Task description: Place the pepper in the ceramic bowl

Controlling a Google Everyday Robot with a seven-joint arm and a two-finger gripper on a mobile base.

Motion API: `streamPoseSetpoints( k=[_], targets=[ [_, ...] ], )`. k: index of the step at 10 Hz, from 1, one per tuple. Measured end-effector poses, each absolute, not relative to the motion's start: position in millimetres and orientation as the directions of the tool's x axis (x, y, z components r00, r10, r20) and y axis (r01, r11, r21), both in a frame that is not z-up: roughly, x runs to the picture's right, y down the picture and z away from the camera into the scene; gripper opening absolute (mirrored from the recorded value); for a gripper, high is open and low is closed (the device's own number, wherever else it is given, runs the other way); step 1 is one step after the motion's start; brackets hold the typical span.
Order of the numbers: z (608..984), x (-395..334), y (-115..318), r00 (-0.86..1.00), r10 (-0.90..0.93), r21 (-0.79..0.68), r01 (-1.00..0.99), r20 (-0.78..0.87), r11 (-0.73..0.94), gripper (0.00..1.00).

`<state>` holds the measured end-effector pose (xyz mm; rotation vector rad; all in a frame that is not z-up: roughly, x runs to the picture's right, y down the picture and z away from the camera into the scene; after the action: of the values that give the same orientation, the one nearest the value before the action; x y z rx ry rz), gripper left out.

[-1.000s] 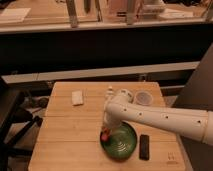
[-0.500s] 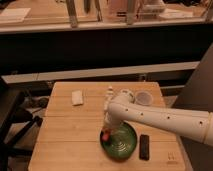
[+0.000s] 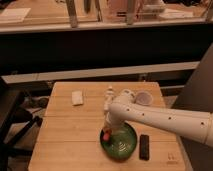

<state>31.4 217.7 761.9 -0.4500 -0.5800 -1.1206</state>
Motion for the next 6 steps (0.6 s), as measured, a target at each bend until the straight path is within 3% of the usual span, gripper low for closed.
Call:
streamPoseSetpoints(
  k=[6],
  targets=[
    [763.0,36.4,218.0,0.324,-0.699,-0.049,0.923,0.638,0.383,0.02]
  ],
)
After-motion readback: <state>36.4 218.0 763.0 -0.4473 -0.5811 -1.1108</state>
